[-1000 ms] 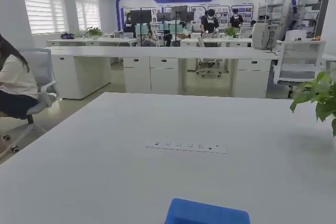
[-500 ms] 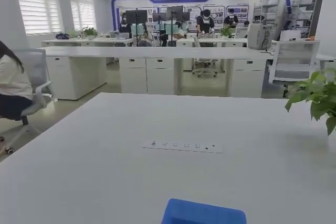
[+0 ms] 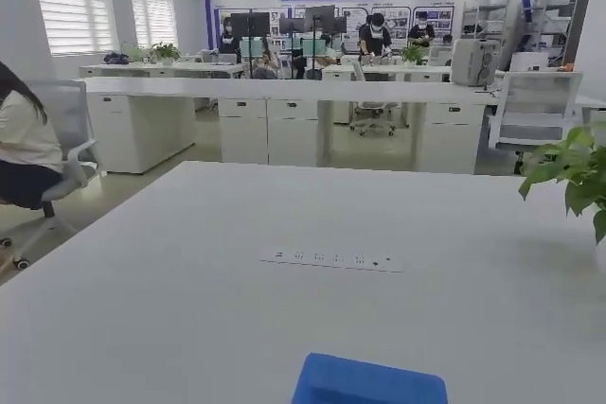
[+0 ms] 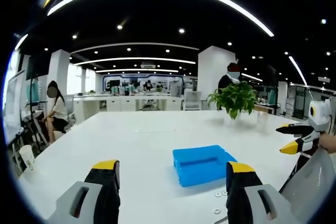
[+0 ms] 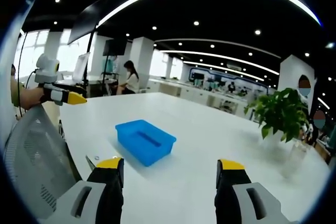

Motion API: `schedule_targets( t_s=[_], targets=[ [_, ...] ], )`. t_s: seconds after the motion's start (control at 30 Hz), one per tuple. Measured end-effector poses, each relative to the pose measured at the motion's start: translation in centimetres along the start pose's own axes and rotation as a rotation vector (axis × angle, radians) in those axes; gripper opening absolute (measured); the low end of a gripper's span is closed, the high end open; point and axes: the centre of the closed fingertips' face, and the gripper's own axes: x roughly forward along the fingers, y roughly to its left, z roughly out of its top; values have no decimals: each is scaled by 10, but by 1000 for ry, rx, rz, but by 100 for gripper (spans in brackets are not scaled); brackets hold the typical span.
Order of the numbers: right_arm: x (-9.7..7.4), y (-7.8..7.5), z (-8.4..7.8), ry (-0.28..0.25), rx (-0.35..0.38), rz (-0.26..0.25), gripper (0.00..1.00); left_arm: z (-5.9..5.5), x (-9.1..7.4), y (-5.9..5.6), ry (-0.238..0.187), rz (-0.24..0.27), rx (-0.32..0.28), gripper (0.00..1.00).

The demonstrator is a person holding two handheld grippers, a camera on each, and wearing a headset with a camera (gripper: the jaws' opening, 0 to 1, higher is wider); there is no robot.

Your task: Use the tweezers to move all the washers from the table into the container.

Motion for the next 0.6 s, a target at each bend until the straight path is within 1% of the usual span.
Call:
schedule_targets(
  t_s=[0.13,0.17,0.23,0.27,0.37,0.4,0.5,0.53,0.6],
  targets=[
    [1,1,-1,9,17,10,70,-1,0,1,13,-13,-20,84],
    [2,2,-3,27,31,22,70,-2,0,1,22,-18,-29,84],
    [3,5,-5,41,36,40,71,-2,-1,2,26,-28,-48,82],
    [4,5,-7,56,42,44,72,-3,-1,3,30,-32,-59,82],
    [4,8,-10,90,55,65,70,-6,0,5,49,-36,-77,82],
    [4,9,-10,100,61,78,69,-8,0,4,62,-38,-77,82],
    [3,10,-10,112,73,88,68,-12,2,1,91,-52,-60,81],
    [2,11,-10,124,77,95,67,-13,2,0,99,-56,-54,81],
    [3,11,-7,136,63,100,66,-16,2,-3,119,-72,-40,81]
  ],
)
